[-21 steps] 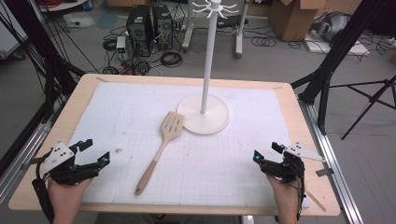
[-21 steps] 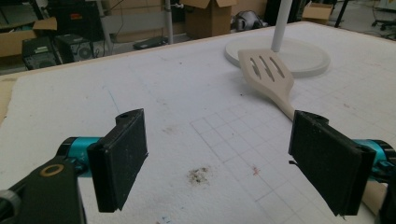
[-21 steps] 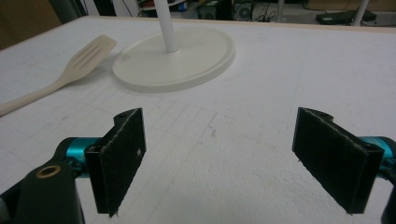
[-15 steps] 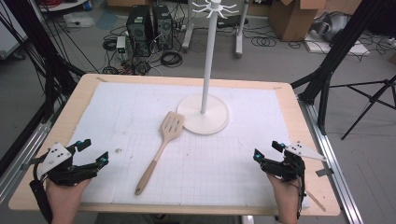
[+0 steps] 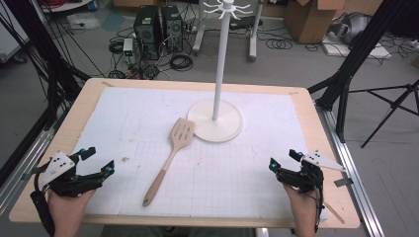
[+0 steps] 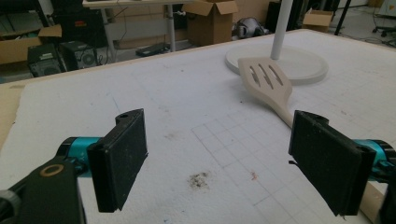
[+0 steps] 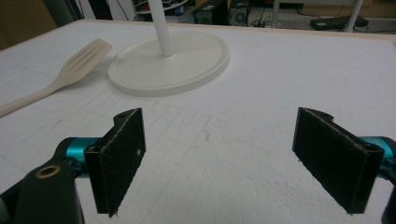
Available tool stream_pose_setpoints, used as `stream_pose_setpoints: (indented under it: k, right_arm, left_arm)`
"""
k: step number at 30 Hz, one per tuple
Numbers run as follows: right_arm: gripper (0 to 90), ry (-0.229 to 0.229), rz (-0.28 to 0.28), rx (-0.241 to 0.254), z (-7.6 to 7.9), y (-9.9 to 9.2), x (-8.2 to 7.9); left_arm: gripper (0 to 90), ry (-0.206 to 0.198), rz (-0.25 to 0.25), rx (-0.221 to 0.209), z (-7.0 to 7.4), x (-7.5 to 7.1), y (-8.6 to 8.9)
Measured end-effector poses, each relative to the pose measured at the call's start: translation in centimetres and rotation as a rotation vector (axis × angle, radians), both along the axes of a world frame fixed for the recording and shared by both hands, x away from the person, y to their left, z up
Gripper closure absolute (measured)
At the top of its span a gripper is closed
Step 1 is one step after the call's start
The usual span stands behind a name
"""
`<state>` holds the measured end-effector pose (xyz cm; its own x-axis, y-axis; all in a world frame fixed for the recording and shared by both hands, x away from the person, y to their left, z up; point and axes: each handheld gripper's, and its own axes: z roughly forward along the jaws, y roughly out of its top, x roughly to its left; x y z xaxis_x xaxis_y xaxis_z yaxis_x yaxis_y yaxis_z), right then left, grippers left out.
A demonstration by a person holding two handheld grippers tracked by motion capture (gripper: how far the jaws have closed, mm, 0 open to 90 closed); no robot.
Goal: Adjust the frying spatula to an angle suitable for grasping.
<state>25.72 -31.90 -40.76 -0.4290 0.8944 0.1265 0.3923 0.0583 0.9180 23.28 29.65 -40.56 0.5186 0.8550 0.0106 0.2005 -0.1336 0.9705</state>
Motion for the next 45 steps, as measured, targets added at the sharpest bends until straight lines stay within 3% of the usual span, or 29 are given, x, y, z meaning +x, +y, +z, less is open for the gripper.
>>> stream_pose_setpoints:
  k: [9,11,19,25,29,32,37,39,45]
  right_arm:
    - [15.8,0.005,-0.004,-0.004,-0.2,0.1,0.0]
    - [15.8,0.005,-0.004,-0.004,-0.3,0.1,0.0]
    - [15.8,0.003,-0.003,-0.019,-0.4,0.3,0.2]
    - [15.8,0.007,-0.009,-0.017,-0.4,0.3,0.1]
    - [15.8,0.007,-0.009,-0.017,-0.4,0.2,0.2]
    - [15.8,0.007,-0.009,-0.015,-0.4,0.3,0.1]
    - [15.8,0.009,-0.013,-0.010,-0.3,0.2,0.1]
    - [15.8,0.011,-0.014,-0.009,-0.3,0.2,0.1]
    - [15.8,0.009,-0.010,-0.012,-0.5,0.2,0.2]
  left_arm:
    - [19.4,0.009,-0.024,-0.027,0.6,0.1,-0.8]
    - [19.0,0.015,-0.027,-0.015,0.9,0.2,-1.1]
    - [19.1,0.035,-0.047,-0.020,1.7,0.9,-3.4]
    - [18.8,0.053,-0.065,0.000,2.4,1.7,-5.6]
    - [18.4,0.076,-0.059,0.002,2.7,2.2,-6.9]
    - [18.6,0.094,-0.056,0.034,2.7,2.8,-8.3]
    - [20.6,0.128,-0.042,0.049,2.5,3.5,-9.6]
    - [22.5,0.158,-0.025,0.066,2.3,4.1,-10.5]
    - [22.9,0.206,-0.042,0.089,1.3,5.0,-12.2]
